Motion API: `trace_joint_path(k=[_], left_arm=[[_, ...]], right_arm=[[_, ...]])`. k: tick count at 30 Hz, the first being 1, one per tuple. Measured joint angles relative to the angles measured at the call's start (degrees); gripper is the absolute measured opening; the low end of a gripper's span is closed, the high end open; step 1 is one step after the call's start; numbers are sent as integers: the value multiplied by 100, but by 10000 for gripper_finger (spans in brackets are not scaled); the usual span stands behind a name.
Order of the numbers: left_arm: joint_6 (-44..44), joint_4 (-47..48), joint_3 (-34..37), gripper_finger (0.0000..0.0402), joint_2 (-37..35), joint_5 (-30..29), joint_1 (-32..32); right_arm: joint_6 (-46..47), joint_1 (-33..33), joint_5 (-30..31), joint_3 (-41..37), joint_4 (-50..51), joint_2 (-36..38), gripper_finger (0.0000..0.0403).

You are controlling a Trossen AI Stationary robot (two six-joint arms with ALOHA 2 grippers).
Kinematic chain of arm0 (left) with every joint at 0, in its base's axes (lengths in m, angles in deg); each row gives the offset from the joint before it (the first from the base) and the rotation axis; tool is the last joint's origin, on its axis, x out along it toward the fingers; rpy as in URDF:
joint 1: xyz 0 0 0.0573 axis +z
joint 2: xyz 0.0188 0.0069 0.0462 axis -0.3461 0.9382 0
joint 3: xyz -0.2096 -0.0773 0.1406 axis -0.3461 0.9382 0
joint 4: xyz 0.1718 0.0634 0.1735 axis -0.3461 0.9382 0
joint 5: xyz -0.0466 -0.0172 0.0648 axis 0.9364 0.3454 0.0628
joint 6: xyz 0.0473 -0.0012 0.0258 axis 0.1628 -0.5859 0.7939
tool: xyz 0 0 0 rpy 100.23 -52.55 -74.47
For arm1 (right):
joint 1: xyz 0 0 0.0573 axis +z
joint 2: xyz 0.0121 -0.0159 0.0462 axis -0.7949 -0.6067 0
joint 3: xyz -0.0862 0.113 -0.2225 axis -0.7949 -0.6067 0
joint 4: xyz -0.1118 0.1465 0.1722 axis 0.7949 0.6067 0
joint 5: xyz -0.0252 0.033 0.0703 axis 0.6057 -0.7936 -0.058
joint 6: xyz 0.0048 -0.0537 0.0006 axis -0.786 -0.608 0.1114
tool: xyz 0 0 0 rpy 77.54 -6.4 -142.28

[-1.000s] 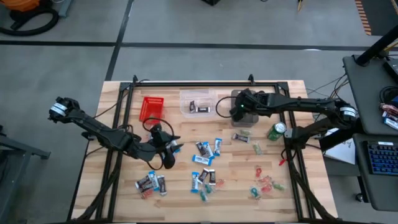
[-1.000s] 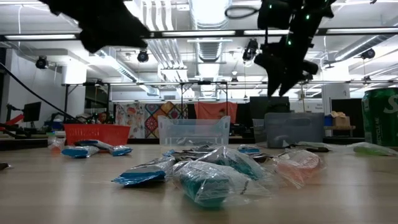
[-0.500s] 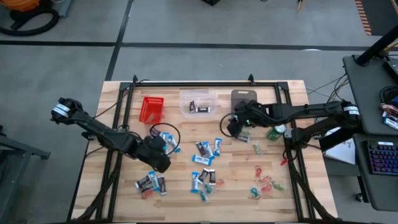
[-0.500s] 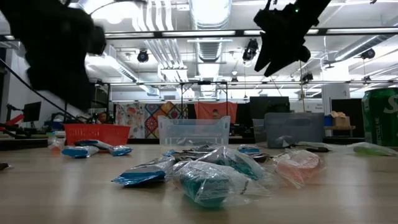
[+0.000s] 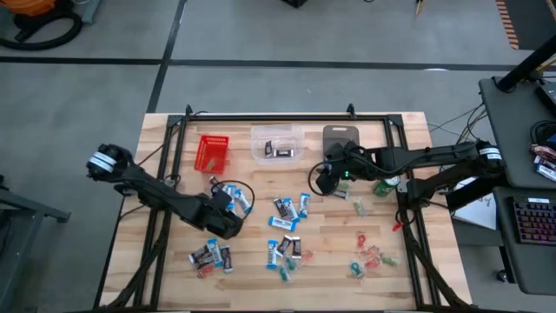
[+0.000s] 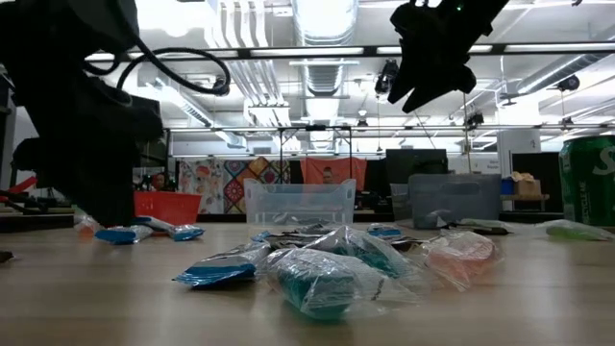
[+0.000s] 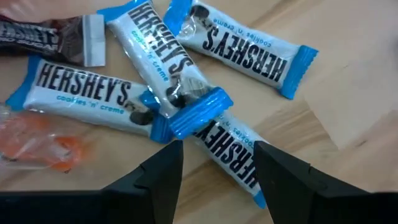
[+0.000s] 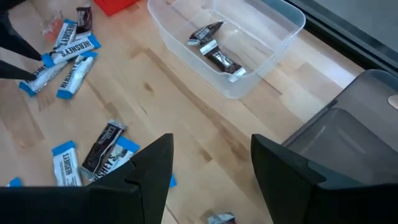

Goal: Sort candy
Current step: Put the white chocolate bar into the black bin

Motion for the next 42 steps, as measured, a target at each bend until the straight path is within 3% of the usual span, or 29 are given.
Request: trace_joint_path(k=[15, 19, 24, 26, 42], left_arm=[[143, -300, -33, 168, 552, -311, 74], [218, -328, -32, 121, 525, -271, 76], [378, -284, -22, 18, 433, -218, 63], [417, -271, -11, 12, 373, -194, 52], [1172, -17, 11, 0, -1347, 252, -151]], right_arm=[[46, 0, 0, 0, -20, -2, 203], [46, 0, 0, 0, -26, -2, 203], [45, 0, 0, -2, -25, -4, 203], [42, 2, 0, -2, -24, -4, 203], [-15, 2, 2, -104, -23, -4, 203]])
